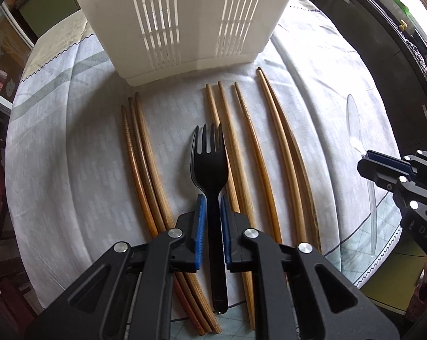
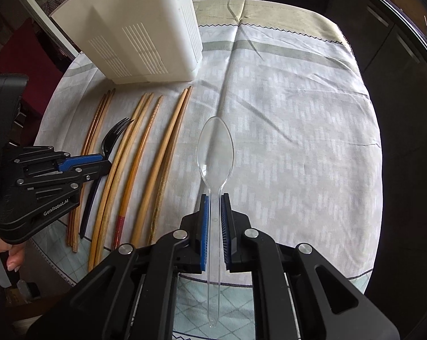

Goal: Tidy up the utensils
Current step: 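Lift the fork and spoon and drop both into the white holder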

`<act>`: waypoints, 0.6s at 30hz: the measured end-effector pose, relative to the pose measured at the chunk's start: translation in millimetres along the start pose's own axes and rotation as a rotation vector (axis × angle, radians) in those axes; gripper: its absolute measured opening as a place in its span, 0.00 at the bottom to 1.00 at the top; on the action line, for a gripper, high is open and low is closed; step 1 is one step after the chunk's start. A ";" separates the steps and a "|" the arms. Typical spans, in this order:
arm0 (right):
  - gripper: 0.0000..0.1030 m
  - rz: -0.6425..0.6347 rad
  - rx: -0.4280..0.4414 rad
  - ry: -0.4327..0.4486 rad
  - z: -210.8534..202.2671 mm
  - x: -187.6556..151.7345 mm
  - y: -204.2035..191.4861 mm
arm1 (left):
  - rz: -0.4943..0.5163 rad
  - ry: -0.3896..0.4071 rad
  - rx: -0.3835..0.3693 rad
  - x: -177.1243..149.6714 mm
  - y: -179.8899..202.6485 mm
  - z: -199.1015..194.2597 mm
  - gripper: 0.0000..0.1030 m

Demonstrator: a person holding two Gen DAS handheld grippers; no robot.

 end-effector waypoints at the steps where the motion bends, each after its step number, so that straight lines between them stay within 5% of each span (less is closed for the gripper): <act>1: 0.09 0.000 0.004 0.004 -2.1 -0.8 0.9 | -0.002 0.004 0.000 1.2 -1.0 0.5 0.10; 10: 0.09 0.023 0.068 0.134 -50.0 7.1 7.3 | 0.029 0.190 -0.054 6.8 0.9 -73.7 0.08; 18: 0.09 0.050 0.133 0.389 -117.4 50.5 7.1 | -0.009 0.612 -0.139 64.0 -2.0 -213.1 0.09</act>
Point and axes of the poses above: each gripper's, at about its wrist camera, not at the fingertips, and z roughly the way its jaws point, y to its right, x to its top, the point moved 8 cm from there along z, roughly the way its jaws point, and after that the axes turned 3 degrees about -x, right-handed, at the moved point
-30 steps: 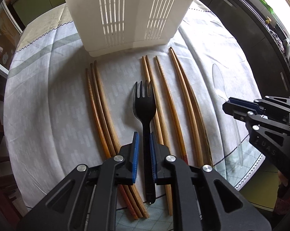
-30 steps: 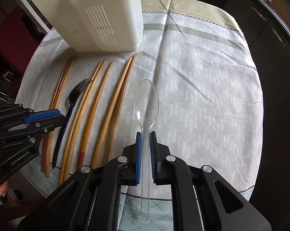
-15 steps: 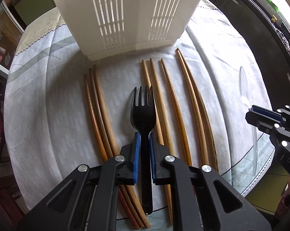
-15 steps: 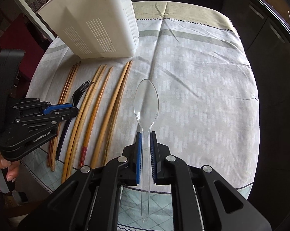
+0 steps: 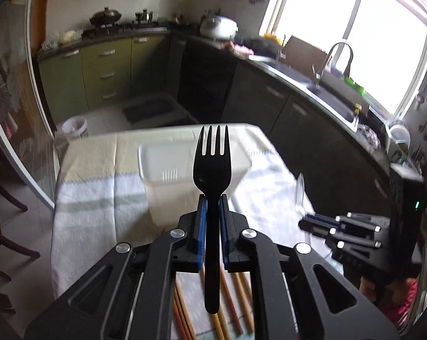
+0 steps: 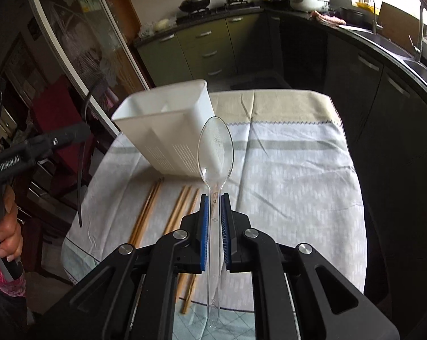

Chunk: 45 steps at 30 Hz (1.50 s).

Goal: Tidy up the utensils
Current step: 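Lift the fork and spoon and drop both into the white holder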

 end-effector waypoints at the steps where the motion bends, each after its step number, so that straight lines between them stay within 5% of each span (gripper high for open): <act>1: 0.09 -0.001 0.004 0.025 -3.3 8.2 -1.3 | -0.012 0.056 -0.011 19.3 -0.1 -2.7 0.09; 6: 0.09 0.000 0.032 0.086 -10.7 34.7 -11.8 | 0.006 0.364 0.015 92.4 -7.6 -9.4 0.09; 10: 0.09 -0.004 0.040 0.112 -15.0 42.2 -17.6 | 0.014 0.454 0.054 101.2 -16.0 16.2 0.09; 23: 0.09 -0.028 0.033 0.273 -21.6 86.4 -36.4 | 0.054 0.377 0.121 40.1 -33.6 70.6 0.09; 27: 0.09 -0.010 0.020 0.403 -29.7 122.6 -50.6 | 0.062 0.358 0.127 29.5 -36.6 67.9 0.35; 34: 0.09 0.012 -0.027 0.604 -27.8 179.3 -64.0 | 0.039 0.372 0.119 22.0 -44.3 35.9 0.39; 45: 0.09 -0.013 -0.041 0.519 34.2 159.0 -58.9 | -0.009 0.259 0.153 -15.4 -68.4 13.0 0.43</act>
Point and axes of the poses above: each gripper's, at about its wrist camera, not at the fingertips, and z roughly the way its jaws point, y to its right, x to its top, the point moved 8 cm from there along z, roughly the way its jaws point, and after that the axes turned 3 degrees about -x, right-handed, at the moved point
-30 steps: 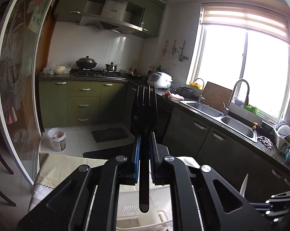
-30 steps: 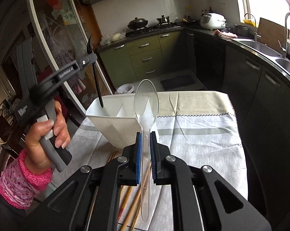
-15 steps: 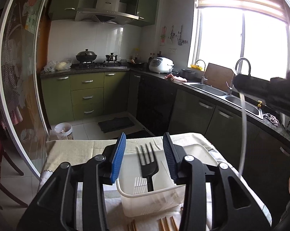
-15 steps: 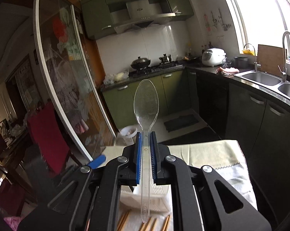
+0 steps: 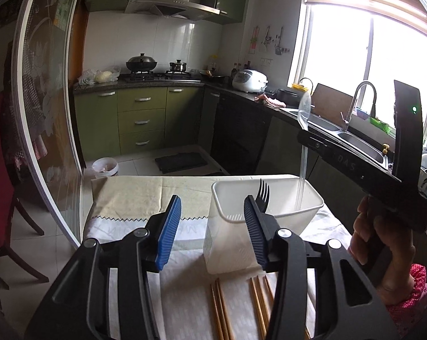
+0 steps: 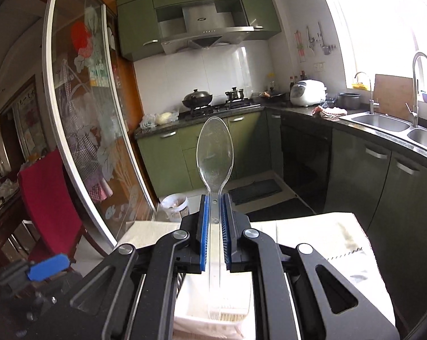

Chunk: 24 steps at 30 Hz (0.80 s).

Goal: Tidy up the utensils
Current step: 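Lift the fork and spoon and drop both into the white holder, then lower the left gripper onto a wooden chopstick and close on it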

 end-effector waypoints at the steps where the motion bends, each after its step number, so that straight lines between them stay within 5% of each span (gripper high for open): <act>1: 0.09 -0.003 -0.002 -0.002 0.1 -6.1 1.4 | -0.011 -0.016 -0.007 -3.2 -2.1 0.3 0.43; 6: 0.13 -0.046 -0.025 -0.035 -0.2 -39.2 1.3 | -0.005 -0.093 0.002 -20.1 -2.2 4.7 0.43; 10: 0.31 -0.086 -0.038 -0.053 -11.8 -57.4 2.5 | 0.057 -0.183 0.025 -35.4 6.4 10.3 0.43; 19: 0.33 -0.082 -0.065 -0.075 -87.6 -89.6 33.0 | 0.097 -0.601 0.063 -118.7 1.8 42.6 0.43; 24: 0.33 -0.049 -0.082 -0.184 -113.6 -126.6 66.4 | 0.069 -0.731 0.080 -153.6 -4.3 61.5 0.27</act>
Point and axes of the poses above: each gripper's, at about its wrist camera, not at the fingertips, and z roughly the way its jaws point, y to its right, x to its top, the point moved 8 cm from there along z, roughly the way its jaws point, and after that the axes turned 3 degrees about -x, right-handed, at the moved point
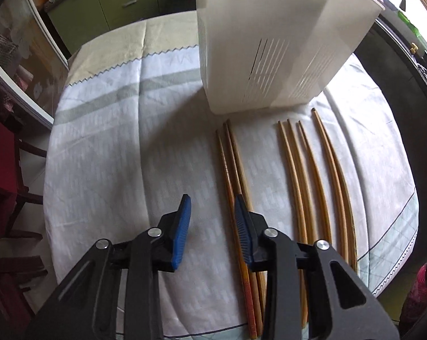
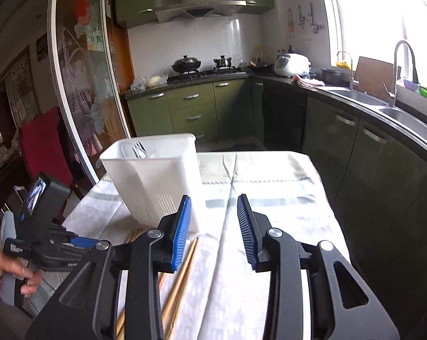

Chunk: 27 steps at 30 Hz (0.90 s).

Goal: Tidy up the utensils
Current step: 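Lower the left gripper onto a wooden chopstick and close on it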

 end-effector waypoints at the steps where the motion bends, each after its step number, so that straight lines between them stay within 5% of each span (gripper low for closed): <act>1: 0.33 0.010 -0.004 -0.020 -2.3 -7.2 7.4 | -0.004 -0.015 0.003 -1.8 -1.1 4.4 0.23; 12: 0.35 0.108 0.001 -0.131 -1.3 -47.5 57.6 | -0.019 -0.039 -0.033 -9.2 1.0 2.7 0.22; 22: 0.35 0.074 0.020 -0.160 3.2 -39.5 38.9 | 0.019 -0.078 -0.003 -10.4 8.7 18.2 0.21; 27: 0.35 -0.013 0.057 -0.290 25.7 -51.9 11.5 | 0.035 -0.079 -0.001 -11.6 5.8 18.7 0.08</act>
Point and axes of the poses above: each gripper's, at about its wrist camera, not at the fingertips, and z roughly the way its jaws point, y to its right, x to its top, the point moved 8 cm from there along z, roughly the way its jaws point, and after that the axes turned 3 degrees about -x, right-handed, at the moved point
